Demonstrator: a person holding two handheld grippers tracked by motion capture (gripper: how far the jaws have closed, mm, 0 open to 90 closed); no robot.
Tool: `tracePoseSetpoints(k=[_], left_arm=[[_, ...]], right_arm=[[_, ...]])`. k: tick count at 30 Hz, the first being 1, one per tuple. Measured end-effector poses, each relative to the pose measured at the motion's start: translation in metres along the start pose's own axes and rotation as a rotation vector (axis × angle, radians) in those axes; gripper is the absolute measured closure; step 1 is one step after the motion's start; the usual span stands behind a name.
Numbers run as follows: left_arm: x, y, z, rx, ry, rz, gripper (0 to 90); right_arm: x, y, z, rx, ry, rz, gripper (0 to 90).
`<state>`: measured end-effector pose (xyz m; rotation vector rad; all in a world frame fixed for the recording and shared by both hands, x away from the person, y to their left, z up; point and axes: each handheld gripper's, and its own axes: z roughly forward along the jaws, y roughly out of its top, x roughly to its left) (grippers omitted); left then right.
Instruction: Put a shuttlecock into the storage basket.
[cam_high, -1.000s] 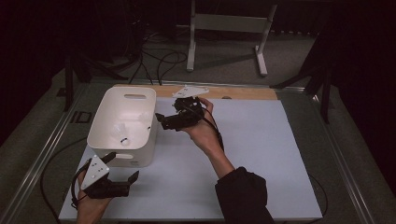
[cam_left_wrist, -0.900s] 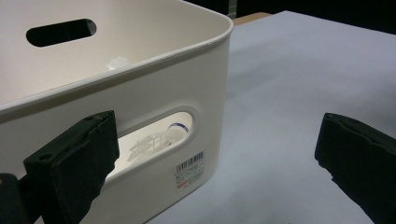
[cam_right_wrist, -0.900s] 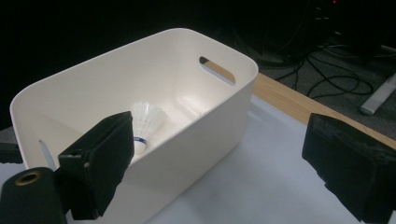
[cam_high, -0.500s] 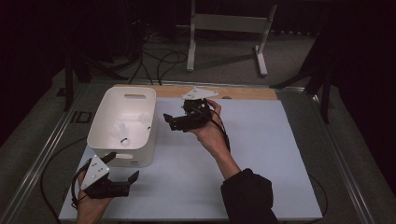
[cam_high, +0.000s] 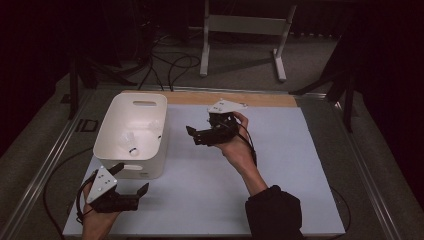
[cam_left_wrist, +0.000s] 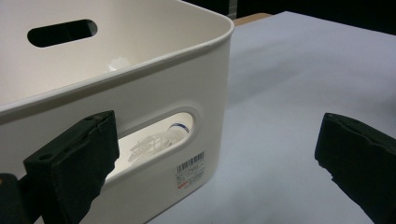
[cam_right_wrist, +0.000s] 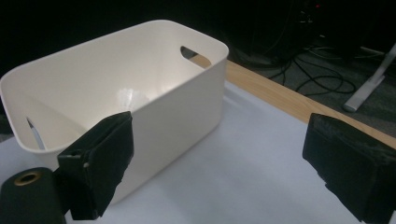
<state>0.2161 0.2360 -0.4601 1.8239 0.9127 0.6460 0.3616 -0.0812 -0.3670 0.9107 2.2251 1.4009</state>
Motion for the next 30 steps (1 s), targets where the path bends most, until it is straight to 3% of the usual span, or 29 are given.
tracePoseSetpoints(k=[11, 23, 30], left_arm=[[0.0, 0.0, 0.0, -0.001, 0.001, 0.001, 0.6], [0.0, 0.0, 0.0, 0.003, 0.001, 0.001, 0.5], [0.0, 0.0, 0.001, 0.003, 0.003, -0.002, 0.5]], right_arm=[[-0.008, -0.019, -0.02, -0.018, -0.028, 0.006, 8.9], [-0.018, -0.042, -0.037, -0.027, -0.051, 0.046, 9.0], [-0.025, -0.056, -0.047, -0.017, -0.094, 0.051, 9.0]])
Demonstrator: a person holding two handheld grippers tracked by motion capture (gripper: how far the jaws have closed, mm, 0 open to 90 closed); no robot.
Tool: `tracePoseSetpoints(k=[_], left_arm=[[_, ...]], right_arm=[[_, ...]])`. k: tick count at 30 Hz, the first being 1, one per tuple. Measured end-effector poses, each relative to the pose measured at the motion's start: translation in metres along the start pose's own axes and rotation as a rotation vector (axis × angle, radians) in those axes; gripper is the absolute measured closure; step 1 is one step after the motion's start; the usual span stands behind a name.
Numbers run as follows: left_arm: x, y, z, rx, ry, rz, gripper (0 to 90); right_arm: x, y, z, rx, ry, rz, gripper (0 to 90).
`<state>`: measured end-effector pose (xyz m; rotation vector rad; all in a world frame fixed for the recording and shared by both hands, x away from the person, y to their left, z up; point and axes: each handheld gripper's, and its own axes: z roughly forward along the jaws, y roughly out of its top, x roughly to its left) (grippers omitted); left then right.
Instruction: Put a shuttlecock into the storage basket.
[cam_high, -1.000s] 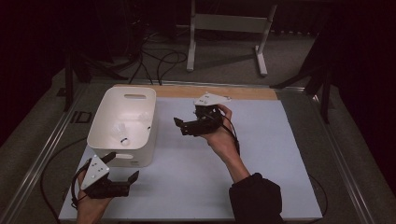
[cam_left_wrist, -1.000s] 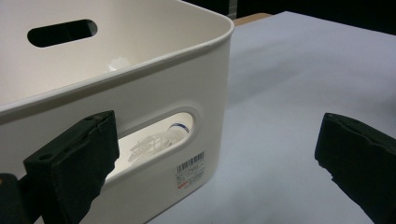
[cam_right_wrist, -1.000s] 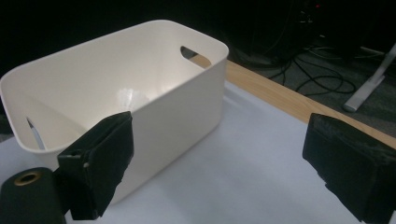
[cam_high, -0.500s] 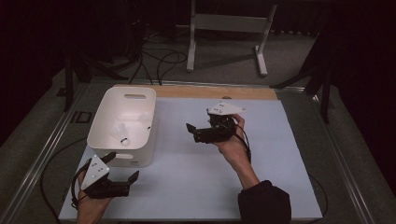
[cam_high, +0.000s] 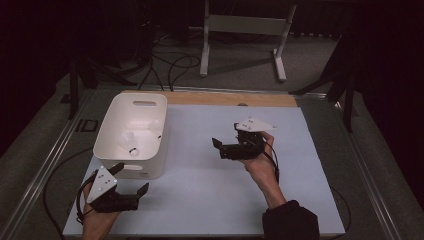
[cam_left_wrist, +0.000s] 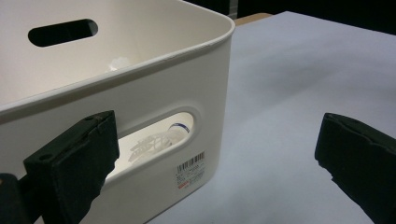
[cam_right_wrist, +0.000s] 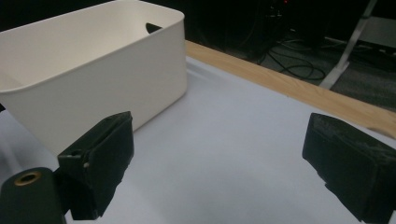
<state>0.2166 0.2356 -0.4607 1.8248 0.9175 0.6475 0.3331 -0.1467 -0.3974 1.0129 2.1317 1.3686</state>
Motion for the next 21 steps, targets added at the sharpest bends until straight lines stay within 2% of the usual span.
tracePoseSetpoints(k=[1, 7, 11, 21], left_arm=[[0.0, 0.0, 0.0, 0.0, -0.001, 0.0, 0.6], [0.0, 0.0, 0.0, 0.0, 0.001, -0.002, 0.6], [0.0, 0.0, 0.0, -0.001, 0.001, -0.001, 0.5], [0.0, 0.0, 0.0, 0.0, 0.001, -0.001, 0.5]], right_arm=[[-0.002, -0.004, -0.003, -0.006, 0.001, 0.013, 8.9], [-0.005, -0.01, -0.008, -0.007, -0.011, 0.019, 9.0], [-0.016, -0.022, -0.018, 0.001, -0.042, 0.036, 9.0], [-0.028, -0.036, -0.037, 0.0, -0.09, 0.046, 9.0]])
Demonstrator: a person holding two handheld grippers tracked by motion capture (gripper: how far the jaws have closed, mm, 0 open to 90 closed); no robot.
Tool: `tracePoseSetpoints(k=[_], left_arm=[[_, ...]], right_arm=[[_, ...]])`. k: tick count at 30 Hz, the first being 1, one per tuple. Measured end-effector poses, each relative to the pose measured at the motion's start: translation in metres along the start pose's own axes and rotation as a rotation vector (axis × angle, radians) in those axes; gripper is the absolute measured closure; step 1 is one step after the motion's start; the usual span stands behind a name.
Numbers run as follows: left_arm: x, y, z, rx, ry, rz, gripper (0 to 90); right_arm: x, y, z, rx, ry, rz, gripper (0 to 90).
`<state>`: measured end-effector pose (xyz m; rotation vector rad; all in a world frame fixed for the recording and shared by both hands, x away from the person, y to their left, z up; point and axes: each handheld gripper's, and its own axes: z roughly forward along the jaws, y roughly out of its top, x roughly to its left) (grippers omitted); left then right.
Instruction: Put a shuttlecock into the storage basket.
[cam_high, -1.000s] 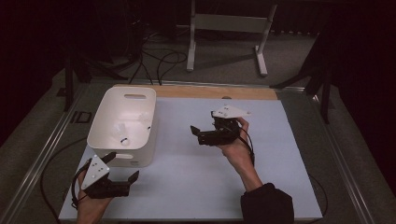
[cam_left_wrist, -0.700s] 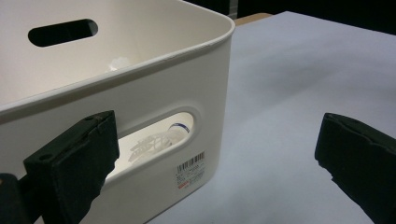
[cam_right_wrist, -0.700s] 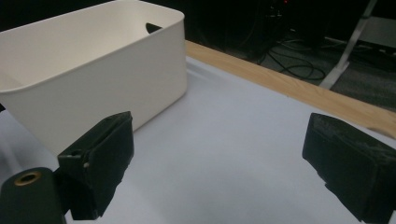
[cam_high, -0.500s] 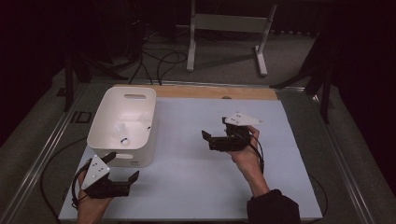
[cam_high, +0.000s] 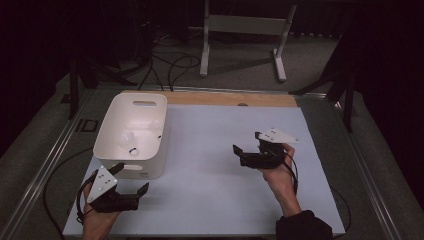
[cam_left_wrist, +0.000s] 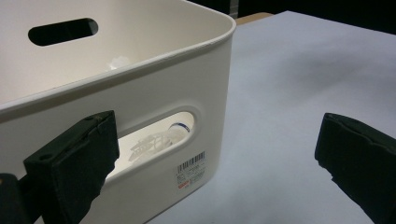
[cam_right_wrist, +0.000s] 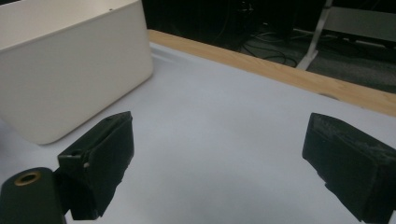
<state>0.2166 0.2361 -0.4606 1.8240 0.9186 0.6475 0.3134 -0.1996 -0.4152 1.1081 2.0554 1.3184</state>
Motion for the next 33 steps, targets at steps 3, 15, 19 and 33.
tracePoseSetpoints(k=[3, 15, 19, 33], left_arm=[[0.0, 0.0, 0.0, 0.001, 0.001, -0.001, 0.5], [0.001, 0.0, -0.001, -0.007, 0.003, -0.005, 0.5], [0.001, 0.0, -0.001, -0.005, 0.005, -0.004, 0.5], [0.002, -0.001, -0.003, -0.02, 0.024, -0.014, 0.5]], right_arm=[[-0.006, -0.007, -0.008, -0.01, -0.011, 0.012, 8.9], [-0.02, -0.031, -0.027, -0.02, -0.064, 0.028, 8.7], [-0.023, -0.039, -0.033, -0.024, -0.075, 0.035, 8.6], [-0.033, -0.064, -0.058, -0.055, -0.138, 0.036, 8.7]])
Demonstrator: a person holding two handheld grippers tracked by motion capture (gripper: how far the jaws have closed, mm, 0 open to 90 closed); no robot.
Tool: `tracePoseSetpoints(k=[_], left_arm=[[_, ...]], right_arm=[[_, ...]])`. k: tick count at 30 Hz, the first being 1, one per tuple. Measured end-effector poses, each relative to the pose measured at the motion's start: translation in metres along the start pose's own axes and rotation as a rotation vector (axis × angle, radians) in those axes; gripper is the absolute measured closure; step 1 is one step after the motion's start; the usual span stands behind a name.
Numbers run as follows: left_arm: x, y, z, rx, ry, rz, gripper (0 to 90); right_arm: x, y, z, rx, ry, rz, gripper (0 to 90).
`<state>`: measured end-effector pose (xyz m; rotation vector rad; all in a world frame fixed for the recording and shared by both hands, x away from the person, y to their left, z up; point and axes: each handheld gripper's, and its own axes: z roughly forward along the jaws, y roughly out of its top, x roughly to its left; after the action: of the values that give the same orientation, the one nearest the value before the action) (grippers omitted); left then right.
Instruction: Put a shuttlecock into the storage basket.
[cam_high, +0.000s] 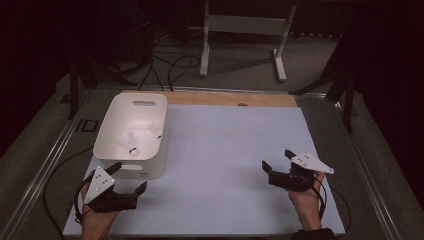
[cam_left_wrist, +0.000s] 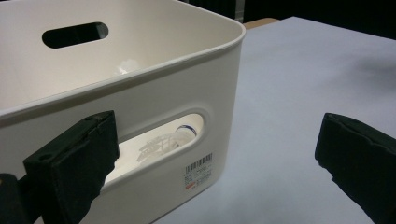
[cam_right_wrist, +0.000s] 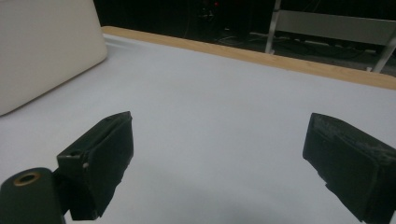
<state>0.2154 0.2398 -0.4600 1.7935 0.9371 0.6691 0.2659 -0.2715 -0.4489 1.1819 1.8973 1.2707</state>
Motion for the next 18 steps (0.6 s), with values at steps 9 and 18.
tracePoseSetpoints(k=[9, 18], left_arm=[[0.001, -0.002, -0.001, -0.007, 0.014, -0.007, 0.5], [0.005, -0.006, -0.003, -0.005, 0.035, -0.011, 0.5]], right_arm=[[-0.006, -0.017, -0.008, -0.027, 0.007, 0.019, 8.7], [-0.005, -0.027, -0.015, -0.051, -0.007, 0.009, 8.7]])
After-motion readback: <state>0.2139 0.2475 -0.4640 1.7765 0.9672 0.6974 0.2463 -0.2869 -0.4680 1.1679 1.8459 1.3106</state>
